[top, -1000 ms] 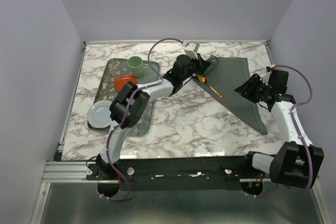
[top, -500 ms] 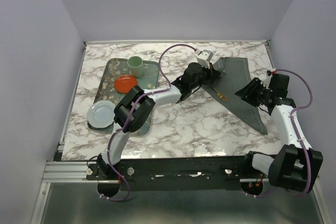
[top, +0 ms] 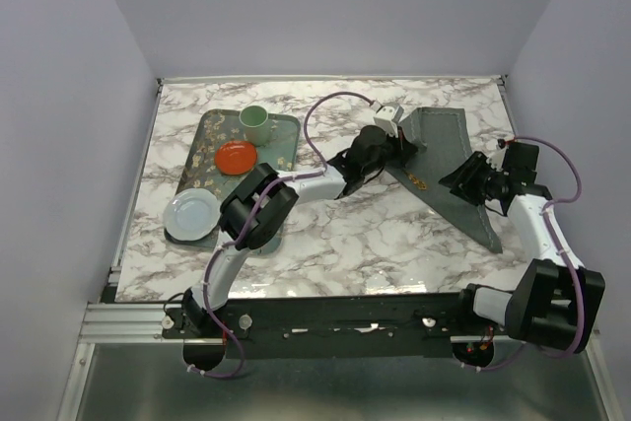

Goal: Fold the napkin, place the utensils inside, and roll it up
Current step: Fold the napkin

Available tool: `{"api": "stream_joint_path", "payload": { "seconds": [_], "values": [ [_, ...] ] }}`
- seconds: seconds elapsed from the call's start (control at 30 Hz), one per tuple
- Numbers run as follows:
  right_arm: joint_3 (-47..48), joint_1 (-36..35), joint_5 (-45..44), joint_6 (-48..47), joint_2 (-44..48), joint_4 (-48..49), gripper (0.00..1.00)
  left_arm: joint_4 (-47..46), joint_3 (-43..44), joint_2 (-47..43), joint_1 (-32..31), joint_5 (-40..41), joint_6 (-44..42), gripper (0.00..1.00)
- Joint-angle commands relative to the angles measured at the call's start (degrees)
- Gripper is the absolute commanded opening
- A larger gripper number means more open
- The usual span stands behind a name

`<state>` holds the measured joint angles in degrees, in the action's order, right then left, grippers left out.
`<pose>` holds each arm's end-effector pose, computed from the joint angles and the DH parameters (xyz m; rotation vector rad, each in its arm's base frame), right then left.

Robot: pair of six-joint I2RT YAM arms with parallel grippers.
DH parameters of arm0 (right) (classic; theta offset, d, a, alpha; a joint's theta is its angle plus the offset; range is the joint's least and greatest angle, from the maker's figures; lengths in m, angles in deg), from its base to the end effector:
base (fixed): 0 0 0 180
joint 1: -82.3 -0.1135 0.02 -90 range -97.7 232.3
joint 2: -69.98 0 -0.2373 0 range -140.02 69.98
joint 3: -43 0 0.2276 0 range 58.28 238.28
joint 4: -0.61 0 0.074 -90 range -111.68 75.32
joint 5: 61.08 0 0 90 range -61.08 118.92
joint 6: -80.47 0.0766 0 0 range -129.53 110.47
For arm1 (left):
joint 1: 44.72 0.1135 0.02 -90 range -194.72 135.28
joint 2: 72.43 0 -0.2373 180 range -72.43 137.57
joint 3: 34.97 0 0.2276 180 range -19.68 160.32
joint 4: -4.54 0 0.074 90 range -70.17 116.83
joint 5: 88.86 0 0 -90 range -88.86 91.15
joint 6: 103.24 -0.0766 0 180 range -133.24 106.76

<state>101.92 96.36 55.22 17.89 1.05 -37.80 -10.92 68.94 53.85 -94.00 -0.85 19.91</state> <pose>0.2542 -0.0287 0.1887 0.6493 2.3145 0.6614 0.3374 -0.3961 0.2001 0.2827 1.7956 -1.0849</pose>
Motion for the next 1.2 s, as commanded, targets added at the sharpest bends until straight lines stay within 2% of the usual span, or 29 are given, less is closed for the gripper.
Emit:
{"api": "stream_joint_path", "payload": {
  "seconds": [0.0,0.43,0.6,0.63,0.8,0.83,0.87,0.9,1.03,1.17],
  "values": [
    [-1.01,0.61,0.94,0.35,-0.77,1.40,0.54,-1.51,-1.34,1.95,-0.73,1.56,4.20,0.00],
    [-1.36,0.70,2.70,0.88,-3.76,3.25,0.54,-2.66,-3.81,3.88,-1.00,2.00,13.95,0.01],
    [-1.71,0.70,2.70,1.06,-4.46,3.86,0.54,-3.54,-3.89,4.77,-0.91,-0.19,16.77,0.06],
    [-1.80,0.70,2.70,1.14,-4.72,4.04,0.54,-3.62,-3.81,5.11,-0.91,-0.89,16.95,0.09],
    [-2.93,0.70,6.91,0.88,-5.78,8.14,0.56,-1.35,-1.61,5.82,-0.82,-11.08,15.81,0.38],
    [-3.29,0.70,7.96,1.06,-6.13,9.56,0.63,-1.51,-1.69,5.13,-0.82,-12.14,15.46,0.41],
    [-3.56,0.70,9.28,1.23,-6.39,10.54,0.66,-1.43,-2.04,4.16,-0.73,-12.32,15.02,0.56],
    [-3.39,0.70,9.81,0.80,-7.53,11.50,0.71,-0.56,-2.48,3.11,-0.65,-12.33,13.63,0.67],
    [-2.16,0.70,12.80,-0.09,-10.08,12.74,0.76,4.02,-3.71,-2.51,0.67,-14.26,11.94,0.97],
    [-3.47,0.44,15.35,3.16,-11.14,16.16,0.76,8.05,-5.65,-6.92,3.48,-17.94,13.34,0.99]
  ]
}}
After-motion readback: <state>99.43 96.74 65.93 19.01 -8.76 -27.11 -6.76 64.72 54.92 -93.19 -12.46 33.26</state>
